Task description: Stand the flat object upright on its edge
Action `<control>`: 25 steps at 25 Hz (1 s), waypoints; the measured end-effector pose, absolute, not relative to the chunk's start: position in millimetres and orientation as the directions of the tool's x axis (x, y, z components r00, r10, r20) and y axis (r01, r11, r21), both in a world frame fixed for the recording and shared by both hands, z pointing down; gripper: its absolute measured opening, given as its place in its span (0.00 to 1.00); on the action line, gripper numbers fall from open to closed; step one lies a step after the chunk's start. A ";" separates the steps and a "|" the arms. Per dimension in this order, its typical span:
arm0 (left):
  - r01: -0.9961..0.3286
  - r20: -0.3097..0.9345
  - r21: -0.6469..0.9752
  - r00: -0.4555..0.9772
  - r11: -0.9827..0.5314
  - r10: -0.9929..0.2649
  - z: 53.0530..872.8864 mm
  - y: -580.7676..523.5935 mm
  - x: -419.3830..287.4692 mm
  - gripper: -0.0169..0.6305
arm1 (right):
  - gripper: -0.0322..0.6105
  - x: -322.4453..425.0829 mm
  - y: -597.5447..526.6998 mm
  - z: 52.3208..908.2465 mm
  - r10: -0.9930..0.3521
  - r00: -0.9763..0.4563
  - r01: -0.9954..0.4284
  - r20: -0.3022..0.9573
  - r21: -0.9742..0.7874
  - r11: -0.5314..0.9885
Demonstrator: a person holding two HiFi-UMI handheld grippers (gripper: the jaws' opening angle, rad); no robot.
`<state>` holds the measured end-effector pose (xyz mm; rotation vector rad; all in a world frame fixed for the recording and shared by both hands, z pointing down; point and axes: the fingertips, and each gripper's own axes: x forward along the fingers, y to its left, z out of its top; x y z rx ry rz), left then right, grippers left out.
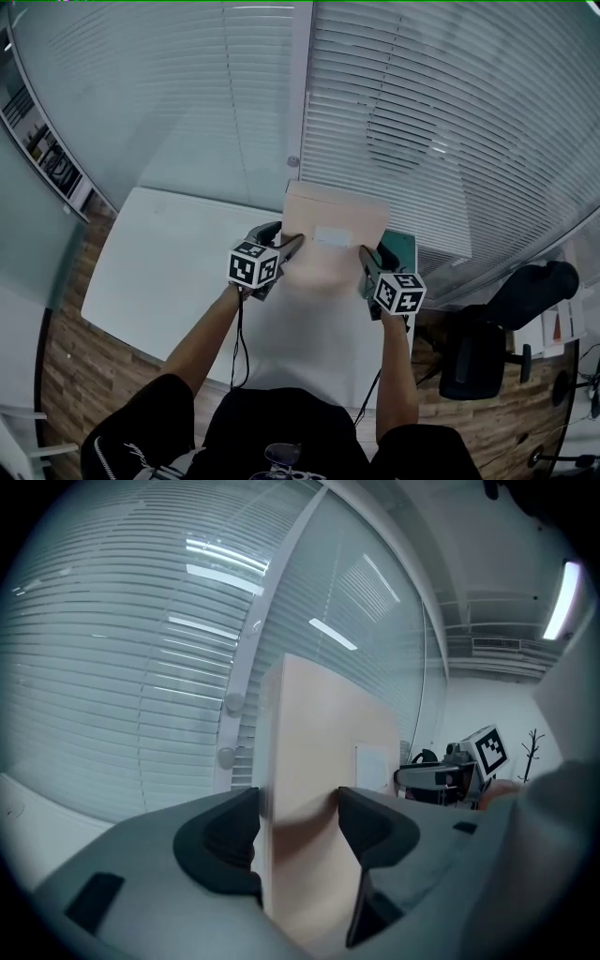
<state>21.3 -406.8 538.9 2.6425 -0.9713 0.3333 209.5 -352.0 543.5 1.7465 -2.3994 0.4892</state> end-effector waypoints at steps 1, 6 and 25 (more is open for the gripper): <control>-0.658 0.315 0.205 0.745 -0.724 -0.588 537.9 -408.6 23.0 0.46 | 0.37 211.2 -353.3 542.4 -0.902 -0.317 -0.945 0.293 -0.181 0.273; -0.658 0.312 0.200 0.745 -0.726 -0.590 535.5 -419.3 30.3 0.46 | 0.37 218.0 -362.7 538.4 -0.906 -0.305 -0.949 0.294 -0.173 0.264; -0.648 0.310 0.221 0.755 -0.729 -0.577 543.3 -468.7 59.1 0.46 | 0.37 245.7 -407.3 543.8 -0.917 -0.268 -0.959 0.296 -0.177 0.223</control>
